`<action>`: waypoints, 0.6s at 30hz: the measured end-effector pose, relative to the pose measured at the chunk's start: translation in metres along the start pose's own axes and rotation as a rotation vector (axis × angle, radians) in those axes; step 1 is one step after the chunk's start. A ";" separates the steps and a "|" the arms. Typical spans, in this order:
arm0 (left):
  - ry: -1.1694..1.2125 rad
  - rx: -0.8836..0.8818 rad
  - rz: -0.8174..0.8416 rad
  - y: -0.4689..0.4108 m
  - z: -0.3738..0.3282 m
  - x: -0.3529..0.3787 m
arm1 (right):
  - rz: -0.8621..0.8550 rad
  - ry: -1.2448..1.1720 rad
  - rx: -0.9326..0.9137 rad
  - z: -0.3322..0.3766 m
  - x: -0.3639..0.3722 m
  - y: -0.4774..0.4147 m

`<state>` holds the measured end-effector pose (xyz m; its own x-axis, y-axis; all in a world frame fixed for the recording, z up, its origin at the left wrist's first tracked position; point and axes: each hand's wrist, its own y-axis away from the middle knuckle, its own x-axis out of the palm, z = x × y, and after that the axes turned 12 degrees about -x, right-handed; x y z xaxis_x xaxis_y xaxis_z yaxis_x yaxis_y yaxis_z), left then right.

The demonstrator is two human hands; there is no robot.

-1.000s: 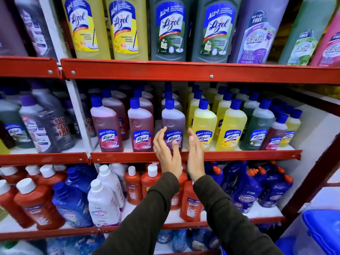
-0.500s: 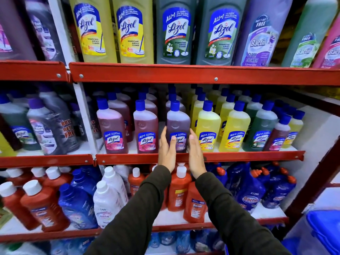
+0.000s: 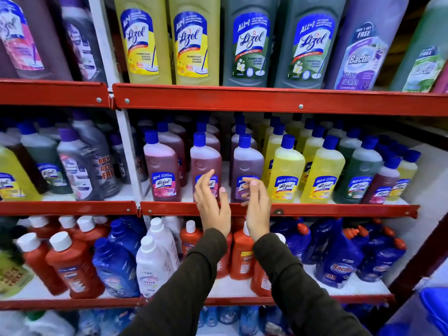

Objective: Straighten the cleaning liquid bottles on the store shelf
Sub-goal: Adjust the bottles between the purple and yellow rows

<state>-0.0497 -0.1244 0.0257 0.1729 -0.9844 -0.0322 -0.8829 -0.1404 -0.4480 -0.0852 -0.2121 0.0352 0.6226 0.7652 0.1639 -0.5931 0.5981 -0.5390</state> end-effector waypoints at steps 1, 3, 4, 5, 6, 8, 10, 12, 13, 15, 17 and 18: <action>0.001 -0.004 -0.055 -0.003 -0.001 -0.005 | 0.048 -0.010 0.016 0.002 0.008 0.002; 0.019 -0.079 -0.109 -0.013 0.001 -0.013 | 0.175 -0.005 0.054 0.007 0.023 0.006; 0.040 -0.132 -0.099 -0.019 0.004 -0.016 | 0.235 -0.003 0.078 0.009 0.030 0.007; 0.063 -0.188 -0.064 -0.025 0.009 -0.020 | 0.292 0.006 0.104 0.011 0.036 0.007; 0.082 -0.228 -0.014 -0.031 0.014 -0.023 | 0.338 0.025 0.126 0.012 0.042 0.007; 0.087 -0.293 0.101 -0.043 0.025 -0.029 | 0.372 0.062 0.152 0.013 0.049 0.006; 0.078 -0.353 0.163 -0.049 0.031 -0.032 | 0.364 0.078 0.160 0.011 0.052 0.006; 0.079 -0.392 0.191 -0.051 0.033 -0.033 | 0.352 0.072 0.157 0.007 0.052 0.007; 0.075 -0.404 0.206 -0.051 0.032 -0.033 | 0.355 0.070 0.160 0.006 0.051 0.007; 0.054 -0.402 0.235 -0.051 0.029 -0.034 | 0.363 0.071 0.170 0.005 0.051 0.009; 0.038 -0.387 0.247 -0.051 0.027 -0.035 | 0.366 0.065 0.161 0.006 0.050 0.009; 0.033 -0.370 0.243 -0.049 0.026 -0.035 | 0.371 0.065 0.153 0.005 0.049 0.010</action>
<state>-0.0009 -0.0800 0.0255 -0.0678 -0.9955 -0.0659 -0.9940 0.0731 -0.0813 -0.0626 -0.1677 0.0418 0.3801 0.9220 -0.0733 -0.8495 0.3166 -0.4221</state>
